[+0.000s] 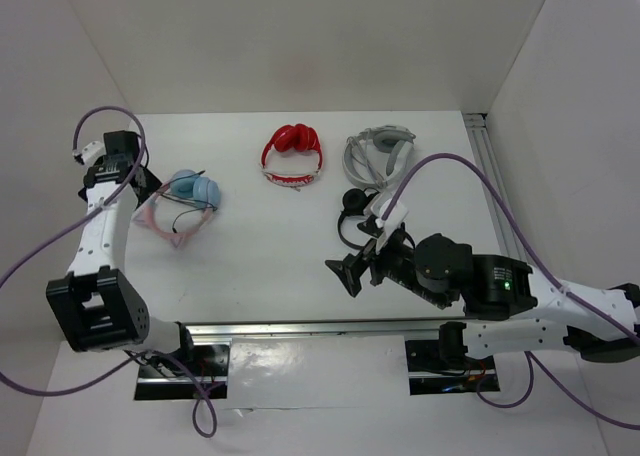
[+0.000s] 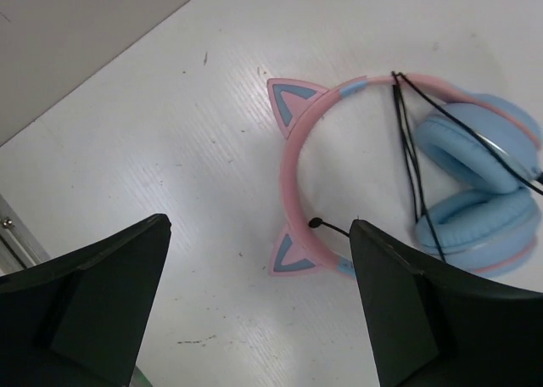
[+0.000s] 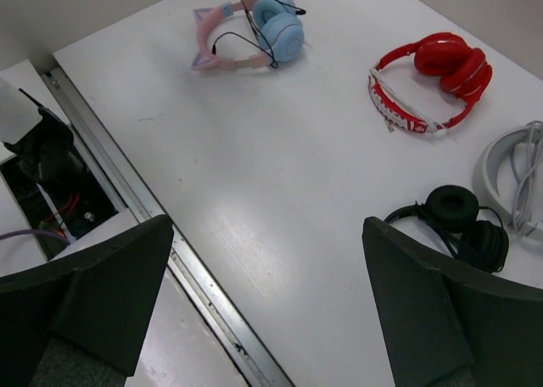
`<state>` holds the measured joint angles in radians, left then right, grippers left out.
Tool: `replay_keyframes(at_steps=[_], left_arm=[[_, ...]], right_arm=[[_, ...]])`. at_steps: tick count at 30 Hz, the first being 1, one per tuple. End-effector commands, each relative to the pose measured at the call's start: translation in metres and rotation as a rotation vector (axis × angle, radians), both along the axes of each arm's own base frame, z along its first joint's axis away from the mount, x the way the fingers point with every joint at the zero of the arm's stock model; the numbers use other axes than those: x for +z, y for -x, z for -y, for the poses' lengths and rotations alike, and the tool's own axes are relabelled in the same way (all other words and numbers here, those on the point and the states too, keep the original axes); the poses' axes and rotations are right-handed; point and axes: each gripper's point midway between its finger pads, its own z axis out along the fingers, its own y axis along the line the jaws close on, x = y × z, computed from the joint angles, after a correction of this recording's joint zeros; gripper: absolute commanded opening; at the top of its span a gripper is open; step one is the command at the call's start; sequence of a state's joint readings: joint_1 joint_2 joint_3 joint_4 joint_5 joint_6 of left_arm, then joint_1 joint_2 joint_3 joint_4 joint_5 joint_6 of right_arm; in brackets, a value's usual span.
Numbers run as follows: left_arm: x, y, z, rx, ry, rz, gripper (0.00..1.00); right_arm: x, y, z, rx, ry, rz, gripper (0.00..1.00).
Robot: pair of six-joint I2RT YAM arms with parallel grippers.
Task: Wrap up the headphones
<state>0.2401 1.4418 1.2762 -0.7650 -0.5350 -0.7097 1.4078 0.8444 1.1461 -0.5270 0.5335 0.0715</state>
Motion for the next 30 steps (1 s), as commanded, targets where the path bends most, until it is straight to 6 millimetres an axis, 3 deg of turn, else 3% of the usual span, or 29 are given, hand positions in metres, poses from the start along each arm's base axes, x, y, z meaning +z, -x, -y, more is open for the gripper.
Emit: replay_keyframes(at_steps=[1, 2, 3, 4, 6, 7, 8, 12, 14, 18, 19, 22, 26, 30], left_arm=[[0.029, 0.005, 0.013, -0.040, 0.008, 0.097, 1.00], [0.036, 0.008, 0.024, -0.082, 0.009, 0.120, 1.00], [0.064, 0.017, 0.033, -0.122, -0.005, 0.218, 1.00], [0.064, 0.024, 0.052, -0.234, 0.036, 0.239, 1.00], [0.085, 0.030, 0.089, -0.436, 0.062, 0.373, 1.00], [0.111, 0.052, 0.109, -0.534, 0.052, 0.501, 1.00], [0.097, 0.064, 0.136, -0.659, 0.126, 0.515, 1.00], [0.113, 0.115, 0.171, -0.839, 0.120, 0.674, 1.00], [0.130, 0.131, 0.171, -0.862, 0.060, 0.730, 1.00], [0.144, 0.162, 0.171, -0.841, 0.020, 0.844, 1.00], [0.144, 0.165, 0.173, -0.853, 0.016, 0.865, 1.00], [0.151, 0.178, 0.175, -0.863, -0.004, 0.934, 1.00], [0.150, 0.176, 0.175, -0.862, 0.000, 0.926, 1.00], [0.150, 0.176, 0.177, -0.870, 0.005, 0.927, 1.00]], right_arm=[[0.029, -0.001, 0.002, -0.047, -0.124, -0.041, 1.00], [0.030, -0.003, 0.006, -0.074, -0.135, -0.057, 1.00], [0.022, -0.005, 0.013, -0.108, -0.114, -0.082, 1.00], [0.021, -0.006, 0.020, -0.148, -0.146, -0.126, 1.00], [0.013, -0.007, 0.040, -0.204, -0.139, -0.153, 1.00], [0.007, -0.006, 0.045, -0.209, -0.139, -0.168, 1.00], [-0.006, -0.007, 0.050, -0.236, -0.129, -0.185, 1.00], [-0.025, -0.005, 0.075, -0.271, -0.147, -0.216, 1.00], [-0.028, 0.000, 0.089, -0.268, -0.179, -0.246, 1.00], [-0.035, 0.013, 0.106, -0.214, -0.251, -0.293, 1.00], [-0.023, 0.016, 0.114, -0.186, -0.329, -0.295, 1.00], [-0.018, 0.018, 0.128, -0.185, -0.377, -0.292, 1.00], [-0.016, 0.017, 0.132, -0.196, -0.400, -0.296, 1.00], [-0.026, 0.014, 0.124, -0.215, -0.344, -0.296, 1.00]])
